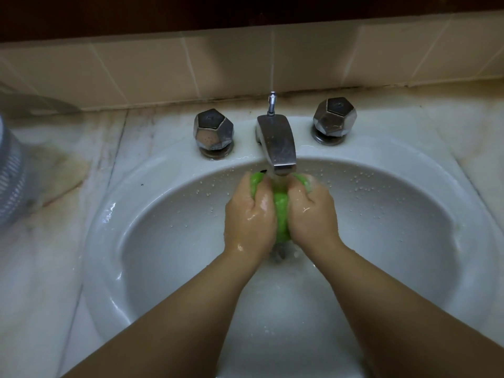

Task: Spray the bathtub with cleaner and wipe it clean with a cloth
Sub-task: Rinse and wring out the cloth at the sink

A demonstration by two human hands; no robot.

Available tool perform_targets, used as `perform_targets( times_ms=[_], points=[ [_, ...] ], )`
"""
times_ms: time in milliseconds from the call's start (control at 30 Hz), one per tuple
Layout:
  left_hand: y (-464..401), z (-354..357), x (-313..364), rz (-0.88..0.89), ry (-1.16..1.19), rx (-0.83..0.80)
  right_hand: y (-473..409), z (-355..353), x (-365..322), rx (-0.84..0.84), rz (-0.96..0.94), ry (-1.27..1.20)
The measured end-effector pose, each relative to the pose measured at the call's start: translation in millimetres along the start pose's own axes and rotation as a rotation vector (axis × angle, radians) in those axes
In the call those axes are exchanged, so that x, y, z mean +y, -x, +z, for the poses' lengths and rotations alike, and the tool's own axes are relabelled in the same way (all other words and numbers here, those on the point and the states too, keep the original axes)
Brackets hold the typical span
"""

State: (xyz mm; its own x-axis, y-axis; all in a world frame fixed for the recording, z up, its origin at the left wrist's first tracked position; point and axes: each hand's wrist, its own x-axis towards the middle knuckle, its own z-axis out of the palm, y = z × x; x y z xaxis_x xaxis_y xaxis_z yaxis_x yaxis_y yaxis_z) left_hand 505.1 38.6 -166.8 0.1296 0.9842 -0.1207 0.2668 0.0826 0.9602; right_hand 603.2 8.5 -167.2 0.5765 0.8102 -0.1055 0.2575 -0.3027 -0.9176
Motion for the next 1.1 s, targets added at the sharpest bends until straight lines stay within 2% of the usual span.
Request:
perform_targets(
  times_ms=[100,167,267,367,500,667,1100],
  points=[
    [8.3,2.9,-2.9,0.029,-0.064,-0.062,-3.7,3.3,7.3,-0.025,0.0,0.066],
    [14.5,7.7,-2.0,0.063,-0.059,-0.099,-6.2,6.5,13.8,-0.051,0.031,-0.005],
    [15.8,9.7,-2.1,0.108,-0.109,-0.072,-0.8,5.3,8.9,-0.102,0.128,-0.19],
    [13.9,5.3,-3.7,0.095,-0.108,-0.005,5.2,3.1,3.3,-0.127,0.03,-0.194],
    [13.9,4.4,-4.0,0.141,-0.086,0.025,8.8,3.2,1.2,-0.043,-0.043,-0.146],
    [10.6,7.4,1.8,0.037,-0.04,0.046,6.5,3.7,2.3,0.058,-0.017,-0.112],
    [5.2,1.9,1.4,0.028,-0.019,0.016,2.6,2.2,1.7,-0.007,-0.006,-0.092]
  ],
)
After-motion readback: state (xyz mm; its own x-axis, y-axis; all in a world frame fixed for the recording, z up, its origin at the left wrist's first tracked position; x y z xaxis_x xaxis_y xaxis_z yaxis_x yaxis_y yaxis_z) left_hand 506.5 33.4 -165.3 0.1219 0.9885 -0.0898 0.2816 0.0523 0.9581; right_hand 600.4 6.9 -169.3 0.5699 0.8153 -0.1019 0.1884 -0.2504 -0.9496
